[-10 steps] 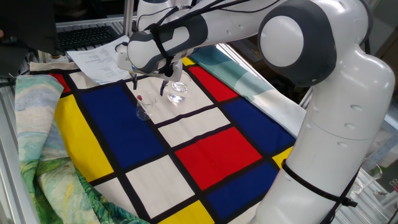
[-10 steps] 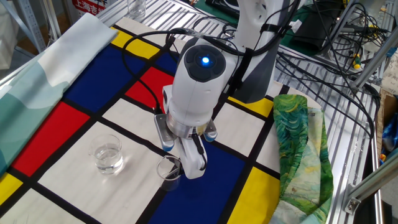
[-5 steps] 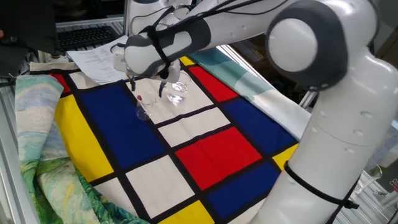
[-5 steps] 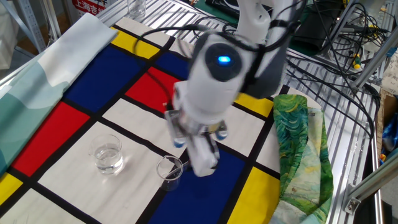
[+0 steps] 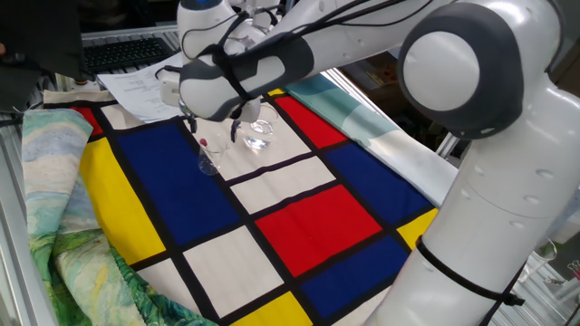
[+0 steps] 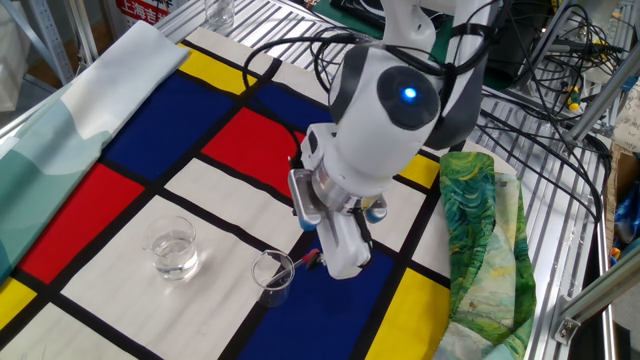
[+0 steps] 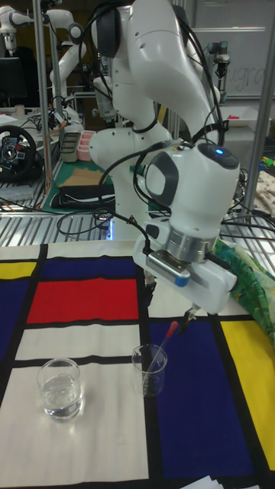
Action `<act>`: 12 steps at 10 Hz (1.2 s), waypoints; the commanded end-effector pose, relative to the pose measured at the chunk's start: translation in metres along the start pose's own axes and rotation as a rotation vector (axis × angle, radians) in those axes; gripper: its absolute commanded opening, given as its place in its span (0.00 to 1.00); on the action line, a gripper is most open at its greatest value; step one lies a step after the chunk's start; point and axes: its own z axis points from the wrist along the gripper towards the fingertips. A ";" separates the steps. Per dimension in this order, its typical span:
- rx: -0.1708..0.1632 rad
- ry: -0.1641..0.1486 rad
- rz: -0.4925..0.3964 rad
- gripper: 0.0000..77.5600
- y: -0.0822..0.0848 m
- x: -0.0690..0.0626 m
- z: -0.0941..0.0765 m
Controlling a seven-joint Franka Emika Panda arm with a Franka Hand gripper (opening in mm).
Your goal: Transfer liquid using a dropper
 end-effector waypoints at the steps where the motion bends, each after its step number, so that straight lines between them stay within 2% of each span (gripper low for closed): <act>1: -0.012 -0.024 0.013 1.00 0.003 0.002 0.003; 5: -0.006 -0.056 0.015 1.00 0.008 0.007 0.007; 6: -0.006 -0.073 0.014 1.00 0.009 0.009 0.009; 7: -0.006 -0.074 0.015 1.00 0.009 0.009 0.009; 8: 0.007 -0.113 0.023 1.00 0.012 0.013 0.013; 12: 0.012 -0.154 0.014 1.00 0.010 0.018 0.014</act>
